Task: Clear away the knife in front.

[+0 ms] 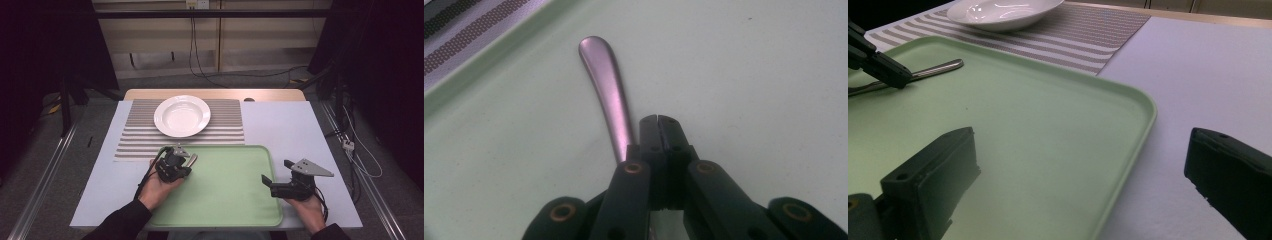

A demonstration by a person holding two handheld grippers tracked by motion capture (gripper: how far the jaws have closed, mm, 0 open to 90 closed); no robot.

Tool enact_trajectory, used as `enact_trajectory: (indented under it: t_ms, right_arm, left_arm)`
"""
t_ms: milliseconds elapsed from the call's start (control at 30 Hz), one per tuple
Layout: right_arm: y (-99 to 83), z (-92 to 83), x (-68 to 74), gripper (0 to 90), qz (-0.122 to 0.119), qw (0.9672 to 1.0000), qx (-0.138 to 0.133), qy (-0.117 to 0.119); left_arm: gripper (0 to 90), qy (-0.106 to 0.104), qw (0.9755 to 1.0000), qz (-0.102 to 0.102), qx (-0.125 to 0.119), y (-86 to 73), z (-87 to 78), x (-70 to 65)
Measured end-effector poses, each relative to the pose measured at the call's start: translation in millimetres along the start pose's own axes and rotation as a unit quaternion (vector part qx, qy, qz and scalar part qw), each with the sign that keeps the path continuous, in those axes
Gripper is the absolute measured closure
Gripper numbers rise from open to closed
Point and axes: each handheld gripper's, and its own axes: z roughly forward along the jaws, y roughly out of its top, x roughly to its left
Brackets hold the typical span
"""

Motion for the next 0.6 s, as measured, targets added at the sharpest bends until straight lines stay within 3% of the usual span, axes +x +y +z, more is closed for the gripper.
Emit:
enact_trajectory:
  t_ms: [133, 600]
  right_arm:
    - [0.0, 0.2, -0.1, 0.5, 0.000, 1.0000, 0.000, 0.000]
    - [0.0, 0.1, -0.2, 0.5, 0.000, 1.0000, 0.000, 0.000]
  left_arm:
    - [90.0, 0.008, 0.9999, -0.015, -0.003, -0.7, -0.1, 2.2]
    - [90.0, 0.024, 0.9993, -0.030, -0.002, -2.6, -2.1, 11.2]
